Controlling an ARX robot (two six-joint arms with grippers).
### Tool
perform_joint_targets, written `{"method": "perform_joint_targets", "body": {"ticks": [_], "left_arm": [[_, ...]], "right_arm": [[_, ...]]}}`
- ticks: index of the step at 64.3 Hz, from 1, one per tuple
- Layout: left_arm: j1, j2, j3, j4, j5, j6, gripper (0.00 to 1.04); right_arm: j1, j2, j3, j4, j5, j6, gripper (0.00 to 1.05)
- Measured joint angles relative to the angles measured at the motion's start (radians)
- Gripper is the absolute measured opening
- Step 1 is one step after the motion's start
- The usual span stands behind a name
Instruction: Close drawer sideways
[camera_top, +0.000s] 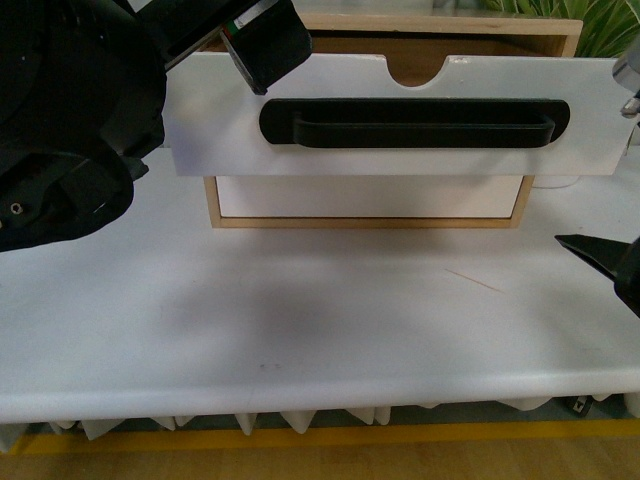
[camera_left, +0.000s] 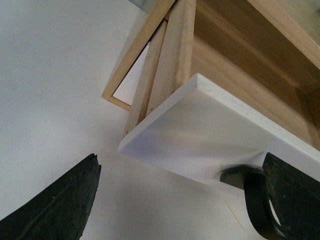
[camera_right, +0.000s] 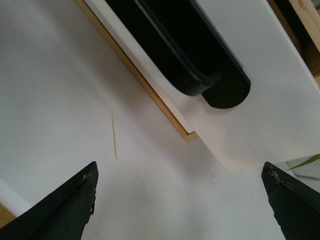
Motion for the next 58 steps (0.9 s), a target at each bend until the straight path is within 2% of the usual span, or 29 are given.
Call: {"method": "perform_joint_targets", "body": {"ticks": [26, 58], "left_arm": [[0.026, 0.033, 0.018, 0.013, 0.026, 0.003, 0.99], [0.061, 0.138, 0.105, 0.047, 0.095, 0.021, 0.99]], "right_arm": [[0.035, 0.096, 0.085, 0.016, 0.016, 0.0, 0.96], [0.037, 0.223, 0.21, 0.013, 0.015, -0.013, 0.96]]}}
